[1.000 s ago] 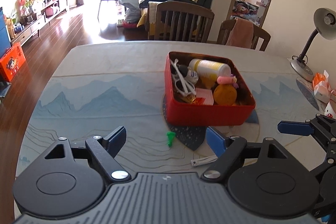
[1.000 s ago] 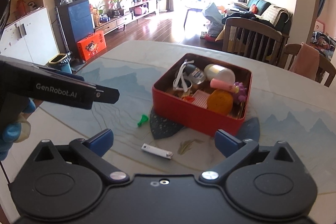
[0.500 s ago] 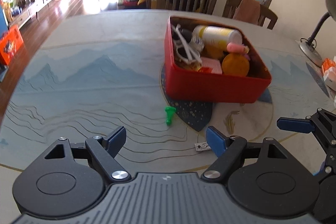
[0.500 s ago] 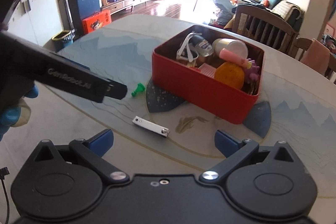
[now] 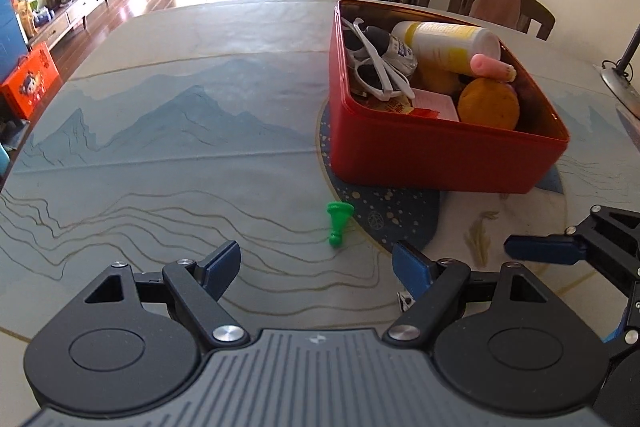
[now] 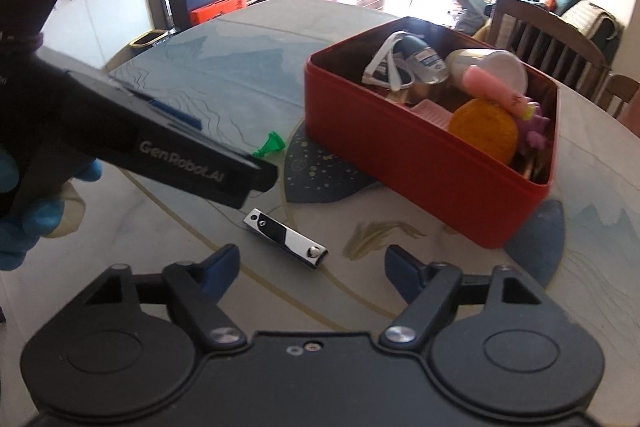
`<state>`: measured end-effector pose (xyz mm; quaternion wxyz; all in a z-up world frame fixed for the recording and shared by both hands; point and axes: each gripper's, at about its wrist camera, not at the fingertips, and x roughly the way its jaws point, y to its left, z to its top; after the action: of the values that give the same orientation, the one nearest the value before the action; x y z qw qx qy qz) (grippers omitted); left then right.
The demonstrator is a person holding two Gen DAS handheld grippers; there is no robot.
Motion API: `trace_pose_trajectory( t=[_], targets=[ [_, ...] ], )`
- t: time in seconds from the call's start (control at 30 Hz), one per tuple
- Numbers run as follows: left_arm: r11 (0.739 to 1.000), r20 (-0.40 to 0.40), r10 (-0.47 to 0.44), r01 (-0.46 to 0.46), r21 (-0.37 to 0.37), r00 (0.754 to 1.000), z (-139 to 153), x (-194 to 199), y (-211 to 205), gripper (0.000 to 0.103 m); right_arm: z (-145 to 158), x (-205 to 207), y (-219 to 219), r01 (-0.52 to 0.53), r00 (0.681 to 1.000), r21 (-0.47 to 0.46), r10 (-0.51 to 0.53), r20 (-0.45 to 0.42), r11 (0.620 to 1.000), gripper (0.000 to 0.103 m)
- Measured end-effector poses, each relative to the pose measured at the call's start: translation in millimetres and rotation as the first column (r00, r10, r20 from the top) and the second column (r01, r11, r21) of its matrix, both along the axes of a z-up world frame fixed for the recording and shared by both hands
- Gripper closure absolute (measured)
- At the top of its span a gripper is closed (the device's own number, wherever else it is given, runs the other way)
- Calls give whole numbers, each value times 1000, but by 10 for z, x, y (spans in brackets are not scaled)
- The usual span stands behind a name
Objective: Organize rigid objects
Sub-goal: 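Grasp the green toy with the left gripper while the right gripper grasps the nail clipper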
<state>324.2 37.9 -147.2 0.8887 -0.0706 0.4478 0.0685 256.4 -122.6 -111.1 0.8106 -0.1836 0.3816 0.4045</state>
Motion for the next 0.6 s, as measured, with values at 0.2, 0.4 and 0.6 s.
trace_pose_trajectory(
  t=[0.2,0.4,0.6],
  targets=[
    [1000,8,-26,26,12,1000,-38,62,-39,27,-9,19,32,-58,998,12,58,12,998,45],
    [999,25,-43,43,31,999,-25,106,-97,45,1,4,54,-101,995,15,100,24,995,61],
    [998,22,-41,40,53,999,-23,154,-129,50,15,-39,46,-114,993,15,114,34,993,79]
  ],
)
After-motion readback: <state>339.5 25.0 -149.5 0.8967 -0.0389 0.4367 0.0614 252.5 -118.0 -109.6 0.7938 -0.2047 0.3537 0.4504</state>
